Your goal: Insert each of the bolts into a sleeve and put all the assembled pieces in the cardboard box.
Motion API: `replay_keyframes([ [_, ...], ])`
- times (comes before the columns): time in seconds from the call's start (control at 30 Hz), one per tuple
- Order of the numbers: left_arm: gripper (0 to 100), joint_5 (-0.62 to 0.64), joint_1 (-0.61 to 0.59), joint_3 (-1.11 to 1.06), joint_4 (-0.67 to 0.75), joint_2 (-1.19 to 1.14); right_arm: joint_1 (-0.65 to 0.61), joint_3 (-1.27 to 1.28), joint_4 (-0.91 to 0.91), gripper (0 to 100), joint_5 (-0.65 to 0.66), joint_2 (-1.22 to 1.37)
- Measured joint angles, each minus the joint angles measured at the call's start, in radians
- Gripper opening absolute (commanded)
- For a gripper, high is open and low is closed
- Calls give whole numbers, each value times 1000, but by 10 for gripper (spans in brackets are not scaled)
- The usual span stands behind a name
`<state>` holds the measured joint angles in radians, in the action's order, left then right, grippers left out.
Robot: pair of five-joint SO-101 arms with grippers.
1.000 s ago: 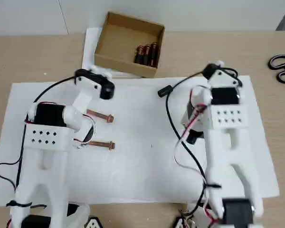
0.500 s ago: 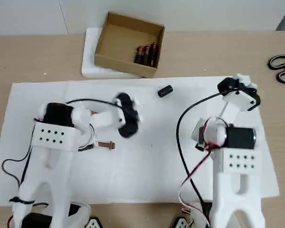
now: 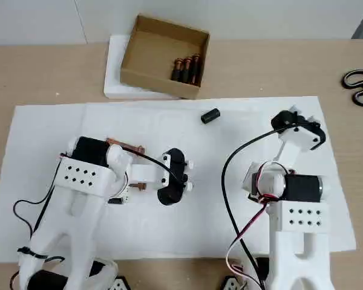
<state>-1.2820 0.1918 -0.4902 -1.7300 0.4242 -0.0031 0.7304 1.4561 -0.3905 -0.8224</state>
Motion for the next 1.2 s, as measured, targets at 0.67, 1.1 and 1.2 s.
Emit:
replay_keyframes([
  [0.67,70,-6,0,-201,331,-2,141,81,0,2,120,-137],
  [1.1,81,-6,-52,-89,396,-299,147,106,0,2,129,-198],
  [1.2,76,-6,-54,-49,396,-376,147,106,0,2,129,-198],
])
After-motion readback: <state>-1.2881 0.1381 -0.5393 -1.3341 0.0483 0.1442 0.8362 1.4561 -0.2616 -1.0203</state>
